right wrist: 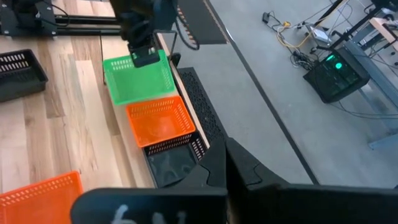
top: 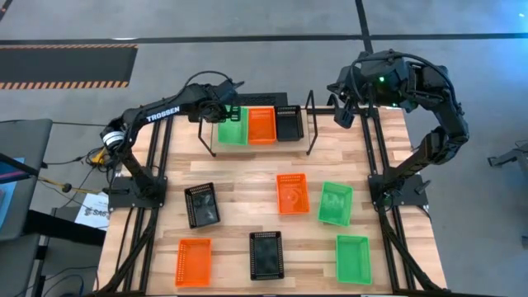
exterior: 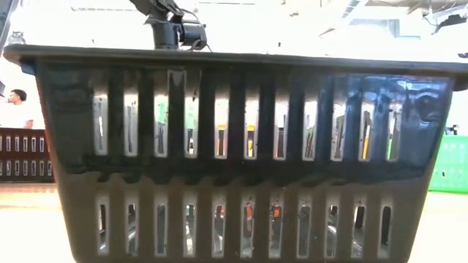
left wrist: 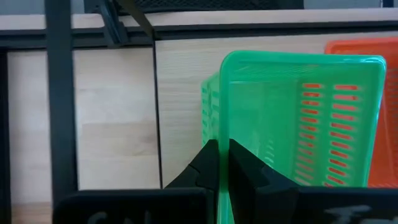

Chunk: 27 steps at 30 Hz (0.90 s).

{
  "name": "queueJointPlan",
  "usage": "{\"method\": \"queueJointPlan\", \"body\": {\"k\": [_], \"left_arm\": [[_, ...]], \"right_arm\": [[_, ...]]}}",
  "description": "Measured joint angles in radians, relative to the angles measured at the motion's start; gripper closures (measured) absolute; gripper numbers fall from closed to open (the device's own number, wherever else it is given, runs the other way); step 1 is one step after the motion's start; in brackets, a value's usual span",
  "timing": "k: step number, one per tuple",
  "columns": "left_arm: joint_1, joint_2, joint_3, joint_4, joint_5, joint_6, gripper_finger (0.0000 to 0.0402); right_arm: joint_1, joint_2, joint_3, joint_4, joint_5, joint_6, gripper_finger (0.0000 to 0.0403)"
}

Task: Stack baskets on shelf by color
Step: Put the top left green bin on the shelf

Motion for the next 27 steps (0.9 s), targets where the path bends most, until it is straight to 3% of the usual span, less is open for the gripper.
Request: {"method": "queueJointPlan", "body": {"k": [27], "left_arm": [[0.103,0.0,0.0,0.032,0.098,0.12,0.0401]], "right_arm": [[0.0,0.0,0.0,0.005,0.0,0.017,0.0397]]}}
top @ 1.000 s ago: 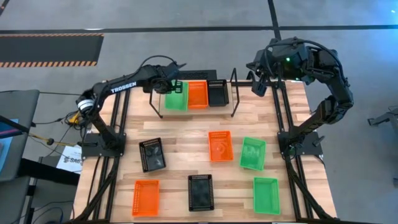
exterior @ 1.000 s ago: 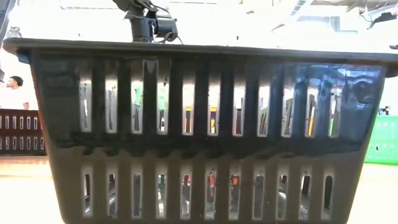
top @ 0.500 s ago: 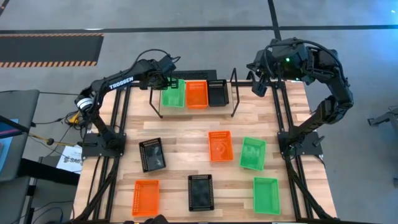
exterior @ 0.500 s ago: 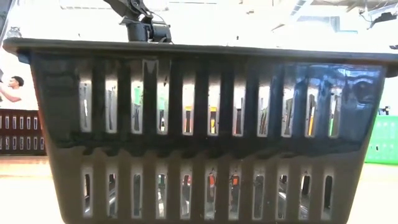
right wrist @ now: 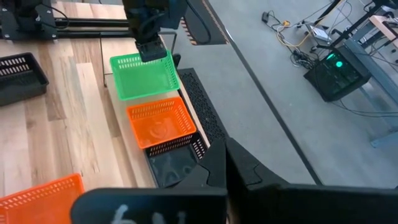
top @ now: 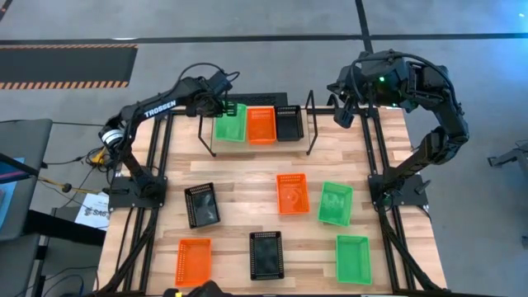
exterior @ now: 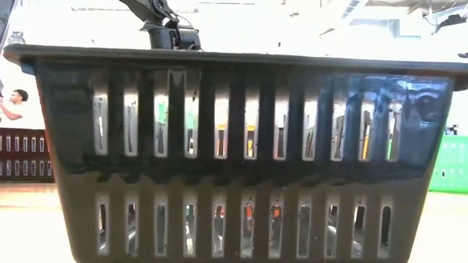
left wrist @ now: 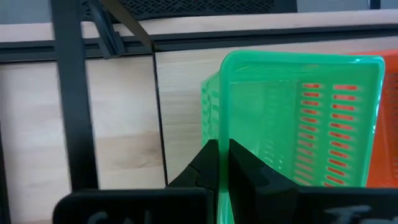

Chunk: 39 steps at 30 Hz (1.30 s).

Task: Stack baskets on shelf by color
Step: Put the top left green bin on the shelf

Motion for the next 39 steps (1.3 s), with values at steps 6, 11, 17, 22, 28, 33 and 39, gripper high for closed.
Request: {"method": "queueJointPlan", "body": {"k": [6,11,17,22,28,33,39], "left_arm": [[0.008,0.0,0.0,0.0,0.002,0.001,0.0401],[0.007,0.0,0.0,0.0,0.005,0.01,0.0401],[0.007,0.0,0.0,0.0,0.011,0.012,0.0401],[0.006,0.0,0.0,0.003,0.011,0.012,0.0401],[-0.001,0.0,0.0,0.003,-0.017,0.006,0.0401],[-0.008,0.0,0.0,0.01,-0.032,0.003,0.0401],[-0.007,0.0,0.0,0.019,-0.01,-0.002,0.0401]], "right_arm": [[0.0,0.0,0.0,0.0,0.0,0.01,0.0397],[0.0,0.0,0.0,0.0,0.0,0.01,0.0397],[0.0,0.0,0.0,0.0,0.0,0.01,0.0397],[0.0,0.0,0.0,0.0,0.0,0.009,0.0397],[0.0,0.0,0.0,0.0,0.0,0.009,0.0397],[0.0,0.0,0.0,0.0,0.0,0.006,0.0397],[0.0,0.0,0.0,-0.001,0.0,0.006,0.0397]]}}
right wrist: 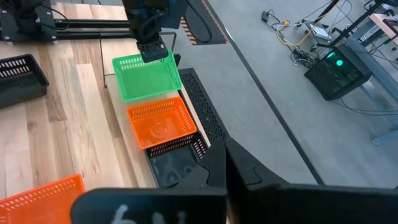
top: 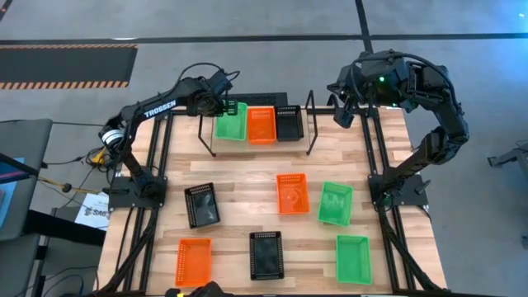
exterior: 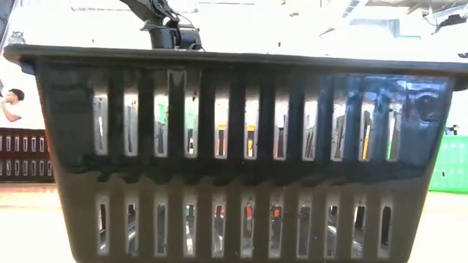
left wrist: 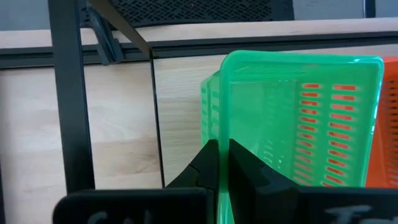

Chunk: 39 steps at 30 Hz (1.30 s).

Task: Stack baskets on shelf by color
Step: Put the top left green bin on the shelf

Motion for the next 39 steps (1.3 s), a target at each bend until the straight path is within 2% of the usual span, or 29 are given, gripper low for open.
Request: {"method": "queueJointPlan", "body": {"k": [10,13,19,26,33,39], "left_arm": [[-0.009,0.017,-0.01,-0.029,-0.01,-0.015,0.0401],[-0.02,0.025,-0.051,0.045,0.01,-0.025,0.0401],[-0.019,0.03,-0.101,0.057,0.029,-0.036,0.0401],[-0.02,0.032,-0.103,0.082,0.008,-0.041,0.0399],[-0.02,0.032,-0.103,0.08,-0.025,-0.032,0.0376],[-0.02,0.032,-0.103,0.082,-0.034,0.002,0.0333]], "right_arm": [[0.0,0.0,0.0,0.0,0.0,0.0,0.0397],[0.0,0.0,0.0,0.0,0.0,0.0,0.0397],[0.0,0.0,0.0,-0.001,0.0,-0.003,0.0397],[0.0,0.0,0.0,0.0,0.0,-0.005,0.0397],[0.0,0.0,0.0,0.0,0.0,-0.008,0.0397],[0.0,0.0,0.0,0.0,0.0,-0.016,0.0397]]}}
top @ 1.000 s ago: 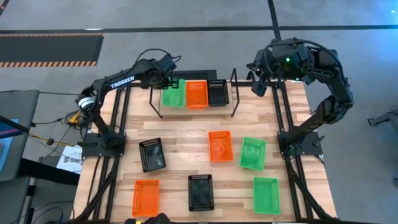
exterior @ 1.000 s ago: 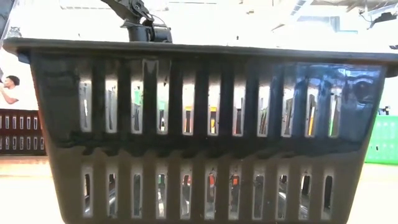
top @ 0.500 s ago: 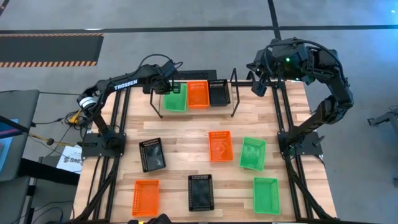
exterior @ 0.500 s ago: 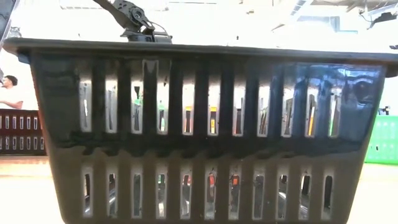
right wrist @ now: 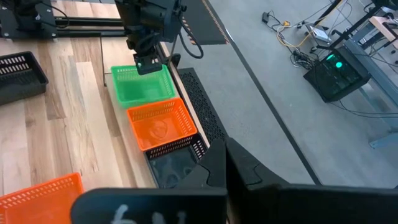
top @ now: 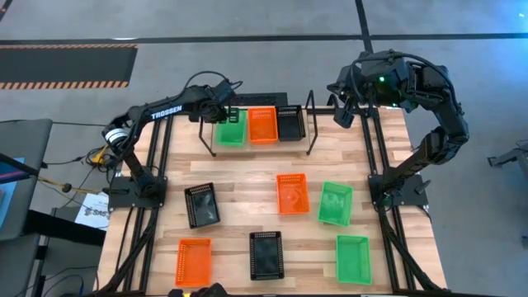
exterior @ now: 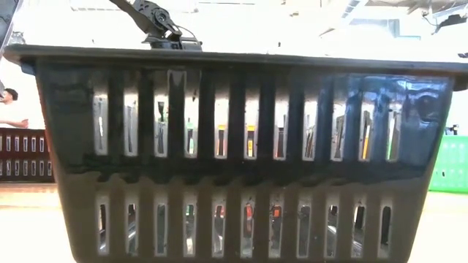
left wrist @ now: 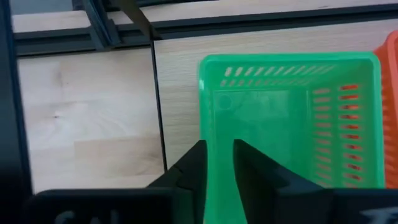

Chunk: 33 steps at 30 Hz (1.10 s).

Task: Stack baskets on shelf by color
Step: Put the top left green bin on the shelf, then stack the top orange bin on top of the orange bin on the shelf

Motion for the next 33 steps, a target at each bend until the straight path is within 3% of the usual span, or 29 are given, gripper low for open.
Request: {"method": "queueJointPlan", "body": {"k": [9,18,27,33], "left_arm": [[0.0,0.0,0.042,-0.017,0.017,0.028,0.0275],[-0.069,-0.006,0.263,-0.055,0.014,0.169,0.0269],[-0.34,-0.107,0.571,-0.159,-0.126,0.351,0.0269],[-0.607,-0.235,0.609,-0.278,-0.227,0.322,0.0269]], "right_arm": [[0.0,0.0,0.0,0.0,0.0,0.0,0.0397],[0.0,0.0,0.0,0.0,0.0,0.001,0.0397],[0.0,0.0,0.0,-0.053,0.0,0.035,0.04],[0.0,0.0,0.0,-0.143,0.0,0.088,0.0401]]}}
